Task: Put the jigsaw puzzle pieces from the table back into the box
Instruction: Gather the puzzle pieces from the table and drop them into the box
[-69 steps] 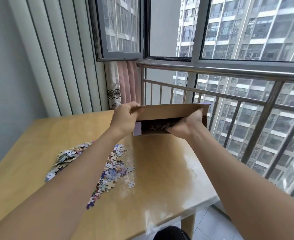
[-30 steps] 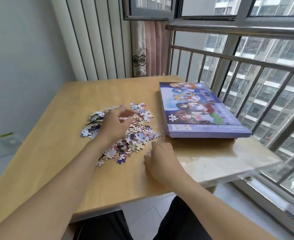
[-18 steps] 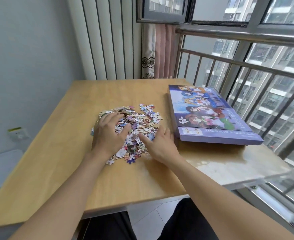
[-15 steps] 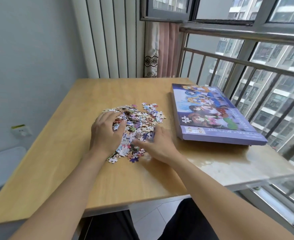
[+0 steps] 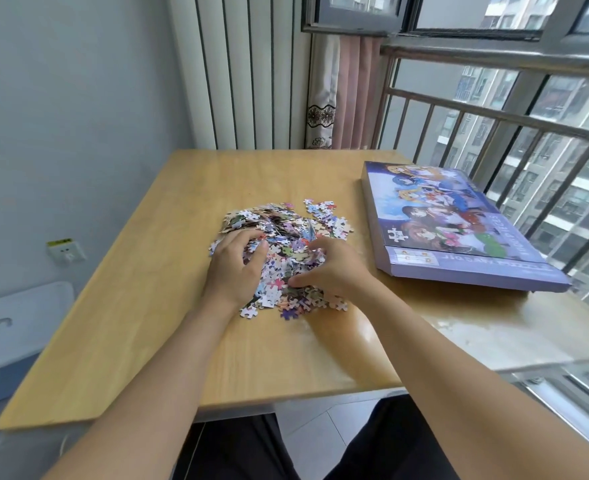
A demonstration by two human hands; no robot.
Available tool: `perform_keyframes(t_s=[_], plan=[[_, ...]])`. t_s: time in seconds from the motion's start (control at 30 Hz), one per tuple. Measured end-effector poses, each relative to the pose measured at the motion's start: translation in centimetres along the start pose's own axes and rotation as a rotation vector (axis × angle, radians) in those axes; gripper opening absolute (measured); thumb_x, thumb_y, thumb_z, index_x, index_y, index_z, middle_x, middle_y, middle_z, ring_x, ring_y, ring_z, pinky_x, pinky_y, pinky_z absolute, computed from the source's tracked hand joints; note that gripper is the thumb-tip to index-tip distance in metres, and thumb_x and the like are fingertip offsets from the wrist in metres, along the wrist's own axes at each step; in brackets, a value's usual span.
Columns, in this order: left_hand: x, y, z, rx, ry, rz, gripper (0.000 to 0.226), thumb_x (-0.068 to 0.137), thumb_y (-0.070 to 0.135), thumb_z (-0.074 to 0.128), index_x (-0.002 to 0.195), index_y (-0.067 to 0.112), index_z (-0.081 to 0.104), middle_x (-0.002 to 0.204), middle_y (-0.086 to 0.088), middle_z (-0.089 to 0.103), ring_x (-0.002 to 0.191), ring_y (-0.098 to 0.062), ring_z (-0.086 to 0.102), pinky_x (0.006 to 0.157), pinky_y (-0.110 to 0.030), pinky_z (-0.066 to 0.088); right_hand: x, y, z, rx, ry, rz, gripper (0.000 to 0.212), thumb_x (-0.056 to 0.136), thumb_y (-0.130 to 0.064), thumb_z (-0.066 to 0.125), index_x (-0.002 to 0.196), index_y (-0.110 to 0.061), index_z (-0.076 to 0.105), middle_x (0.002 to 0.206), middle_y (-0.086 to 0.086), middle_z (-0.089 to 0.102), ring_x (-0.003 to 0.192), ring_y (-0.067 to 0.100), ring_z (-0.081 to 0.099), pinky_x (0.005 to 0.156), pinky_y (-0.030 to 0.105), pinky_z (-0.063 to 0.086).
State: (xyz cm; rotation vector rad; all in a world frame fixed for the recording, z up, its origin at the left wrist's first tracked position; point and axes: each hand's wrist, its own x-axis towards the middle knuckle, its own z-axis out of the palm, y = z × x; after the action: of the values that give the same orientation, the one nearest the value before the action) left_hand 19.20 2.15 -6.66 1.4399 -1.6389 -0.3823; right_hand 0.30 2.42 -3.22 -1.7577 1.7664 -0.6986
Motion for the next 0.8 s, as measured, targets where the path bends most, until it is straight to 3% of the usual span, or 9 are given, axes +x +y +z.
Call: perform_keyframes(t_s=[0.07, 0.13, 0.23, 0.37, 0.57, 0.7, 0.8], plan=[[0.1, -0.1, 0.0, -0.009, 0.011, 0.015, 0.03, 0.1, 0.032, 0.054, 0.124, 0.018, 0.067, 0.129, 0.003, 0.06, 0.115, -0.003, 0.047, 0.091, -0.011, 0.032, 0.0, 0.2, -0.2, 0.108, 0.005, 0.02, 0.08, 0.062, -0.027, 0.096, 0.133, -0.016, 0.061, 0.13, 0.002, 0.058, 0.101, 0.014, 0.053, 0.073, 0.026, 0.046], [0.0, -0.3, 0.0, -0.012, -0.004, 0.053, 0.032, 0.094, 0.037, 0.055, 0.117, 0.02, 0.07, 0.125, 0.005, 0.061, 0.118, -0.009, 0.051, 0.097, -0.021, 0.036, 0.1, 0.5, -0.4, 0.217, -0.009, 0.056, 0.073, 0.063, -0.017, 0.095, 0.129, -0.015, 0.064, 0.118, 0.0, 0.057, 0.099, 0.015, 0.051, 0.075, 0.027, 0.047], [-0.2, -0.5, 0.1, 0.023, -0.067, 0.136, 0.023, 0.085, 0.032, 0.063, 0.103, 0.023, 0.074, 0.121, 0.006, 0.06, 0.117, -0.011, 0.049, 0.099, -0.023, 0.035, 0.4, 0.5, -0.6, 0.323, -0.032, 0.108, 0.069, 0.06, -0.01, 0.096, 0.122, -0.016, 0.067, 0.097, -0.006, 0.056, 0.092, 0.018, 0.056, 0.067, 0.028, 0.047], [-0.4, -0.5, 0.5, 0.115, -0.14, 0.219, 0.022, 0.079, 0.028, 0.065, 0.098, 0.025, 0.075, 0.119, 0.005, 0.061, 0.118, -0.018, 0.051, 0.102, -0.035, 0.04, 0.9, 0.5, -0.5, 0.446, -0.078, 0.162, 0.073, 0.056, -0.008, 0.097, 0.121, -0.017, 0.066, 0.102, 0.004, 0.062, 0.097, 0.022, 0.064, 0.081, 0.037, 0.054], [-0.4, -0.3, 0.6, 0.072, -0.134, 0.209, 0.013, 0.083, 0.026, 0.078, 0.095, 0.027, 0.074, 0.115, 0.012, 0.061, 0.116, -0.012, 0.051, 0.099, -0.029, 0.039, 1.8, 0.0, -0.6, 0.373, -0.182, 0.164, 0.08, 0.057, -0.009, 0.097, 0.13, -0.015, 0.064, 0.126, 0.01, 0.059, 0.119, 0.027, 0.057, 0.099, 0.04, 0.051], [-0.3, -0.2, 0.6, 0.041, -0.139, 0.193, 0.009, 0.084, 0.024, 0.077, 0.091, 0.027, 0.073, 0.109, 0.015, 0.061, 0.111, -0.009, 0.053, 0.095, -0.028, 0.04, 2.1, -0.3, -0.5, 0.331, -0.207, 0.125, 0.078, 0.058, -0.011, 0.097, 0.13, -0.018, 0.065, 0.107, 0.003, 0.061, 0.106, 0.026, 0.062, 0.09, 0.037, 0.054], [-0.2, -0.3, 0.7, 0.04, -0.125, 0.202, 0.003, 0.087, 0.021, 0.073, 0.09, 0.023, 0.073, 0.108, 0.015, 0.061, 0.11, -0.009, 0.054, 0.096, -0.029, 0.041, 2.0, -0.6, -0.6, 0.3, -0.265, 0.048, 0.085, 0.06, -0.012, 0.096, 0.135, -0.026, 0.06, 0.122, 0.007, 0.058, 0.106, 0.025, 0.062, 0.095, 0.042, 0.055]])
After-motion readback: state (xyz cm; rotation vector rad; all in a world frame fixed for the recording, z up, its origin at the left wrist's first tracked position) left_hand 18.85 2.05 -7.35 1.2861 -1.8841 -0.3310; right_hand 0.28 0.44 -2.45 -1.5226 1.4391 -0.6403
